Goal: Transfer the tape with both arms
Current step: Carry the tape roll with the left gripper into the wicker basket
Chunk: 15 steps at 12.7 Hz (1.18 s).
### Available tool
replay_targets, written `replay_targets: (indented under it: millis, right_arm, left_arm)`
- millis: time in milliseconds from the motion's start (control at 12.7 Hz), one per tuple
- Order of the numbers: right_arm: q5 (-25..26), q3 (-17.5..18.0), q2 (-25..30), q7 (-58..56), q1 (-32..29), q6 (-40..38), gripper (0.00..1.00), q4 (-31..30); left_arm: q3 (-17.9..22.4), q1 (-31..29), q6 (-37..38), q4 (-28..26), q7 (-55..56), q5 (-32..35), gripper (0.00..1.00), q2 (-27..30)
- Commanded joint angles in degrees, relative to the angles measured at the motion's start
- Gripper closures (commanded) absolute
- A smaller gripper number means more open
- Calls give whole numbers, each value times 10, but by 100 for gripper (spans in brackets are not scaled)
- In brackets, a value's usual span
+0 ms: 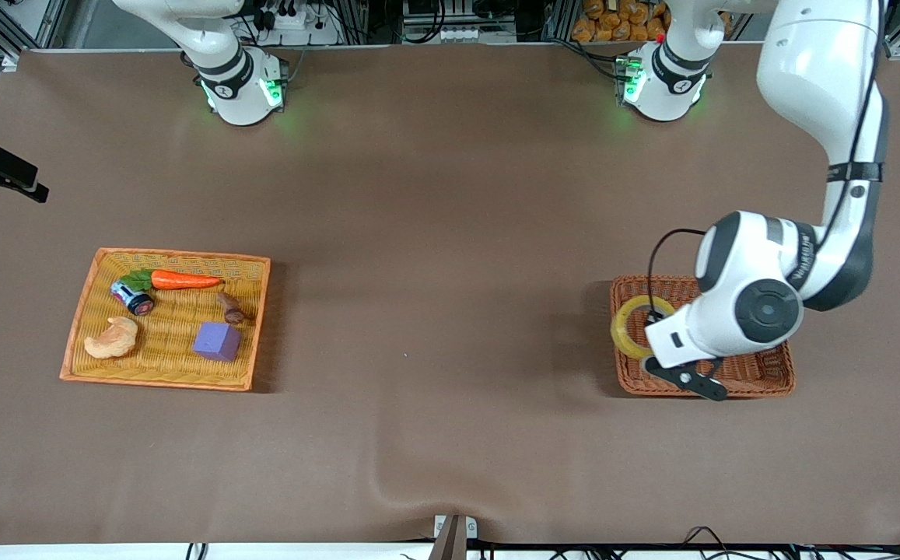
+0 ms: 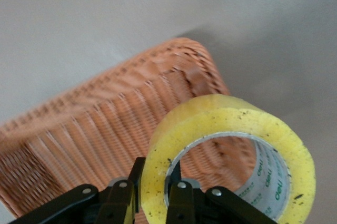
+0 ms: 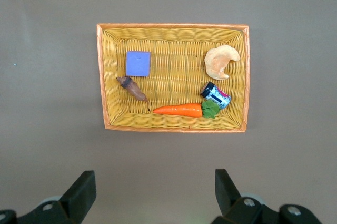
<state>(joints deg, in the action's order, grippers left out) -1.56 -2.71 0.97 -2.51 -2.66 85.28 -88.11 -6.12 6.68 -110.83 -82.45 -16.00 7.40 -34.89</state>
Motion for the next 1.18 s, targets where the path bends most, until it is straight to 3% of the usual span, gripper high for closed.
replay_targets:
  millis: [0,158,237,316,553,789,1105]
  right_arm:
    - [2,7,-2,13,-3,-5,0,2]
    - [2,9,-2,13,-1,-5,0,2]
    - [2,9,-2,13,-1,-5,0,2]
    - [2,9,-2,13,-1,-5,0,2]
    - [3,9,-2,13,-1,-5,0,3]
    - [3,8,-2,13,-2,-5,0,2]
    - [3,8,-2,13,-2,-5,0,2]
  left_arm:
    - [-9,-52,-42,13,-147,-14,100,-24]
    - [-7,-79,-50,12,-239,-67,100,-32]
    - [-6,-85,-50,11,-256,-66,86,-33]
    - [-6,-87,-50,11,-253,-70,1,-36]
    - [-6,-91,-50,10,-245,-70,0,-39]
    - [-10,-84,-42,5,-167,-63,0,-29]
    - [-10,-54,-42,-75,-89,-39,0,51]
